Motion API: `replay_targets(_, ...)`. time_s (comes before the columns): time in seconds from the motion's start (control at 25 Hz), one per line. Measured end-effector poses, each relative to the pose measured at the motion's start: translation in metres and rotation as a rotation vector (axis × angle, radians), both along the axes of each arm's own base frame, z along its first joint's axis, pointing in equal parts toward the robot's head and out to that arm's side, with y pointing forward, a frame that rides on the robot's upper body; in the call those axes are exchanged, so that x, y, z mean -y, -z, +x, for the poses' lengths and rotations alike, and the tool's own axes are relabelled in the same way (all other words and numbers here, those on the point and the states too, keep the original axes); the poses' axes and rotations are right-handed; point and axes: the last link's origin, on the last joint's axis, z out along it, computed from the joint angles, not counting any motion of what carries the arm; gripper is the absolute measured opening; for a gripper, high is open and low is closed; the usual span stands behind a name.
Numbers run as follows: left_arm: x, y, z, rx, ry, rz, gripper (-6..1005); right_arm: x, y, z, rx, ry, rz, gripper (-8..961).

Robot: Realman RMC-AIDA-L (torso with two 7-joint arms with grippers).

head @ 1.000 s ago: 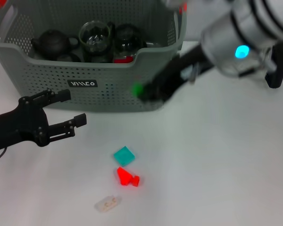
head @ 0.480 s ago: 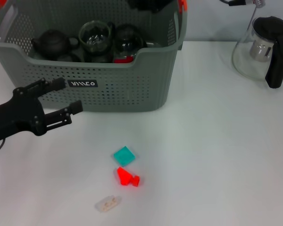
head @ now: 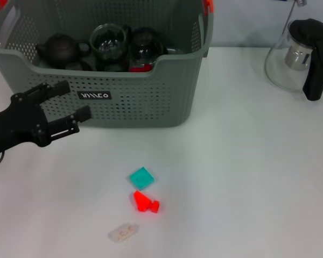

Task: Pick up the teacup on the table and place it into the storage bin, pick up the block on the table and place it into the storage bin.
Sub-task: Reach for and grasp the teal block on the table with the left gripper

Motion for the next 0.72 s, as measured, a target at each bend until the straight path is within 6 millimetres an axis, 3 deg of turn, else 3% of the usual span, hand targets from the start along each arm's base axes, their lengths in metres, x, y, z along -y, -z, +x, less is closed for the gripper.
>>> replay_targets(0.16,-0.004,0.000,0.000,-0.008,-0.010,0.008,822,0.019,-0.005,0.009,-0.106,-0.070,-0.061,752)
replay_targets(0.2,-0.005,0.001,0.000,-0.010,-0.015,0.011,822,0.031,-0.008,0.019,-0.169,-0.106,-0.094,819)
replay_targets(0.4,-0.008,0.001,0.001,-0.017,-0.017,0.012,823,0.057,-0.010,0.048,-0.254,-0.181,-0.144,931)
replay_targets(0.72,-0.012,0.009,0.014,-0.076,0.096,-0.031,820,0.104,-0.002,0.115,-0.294,-0.279,-0.204,928)
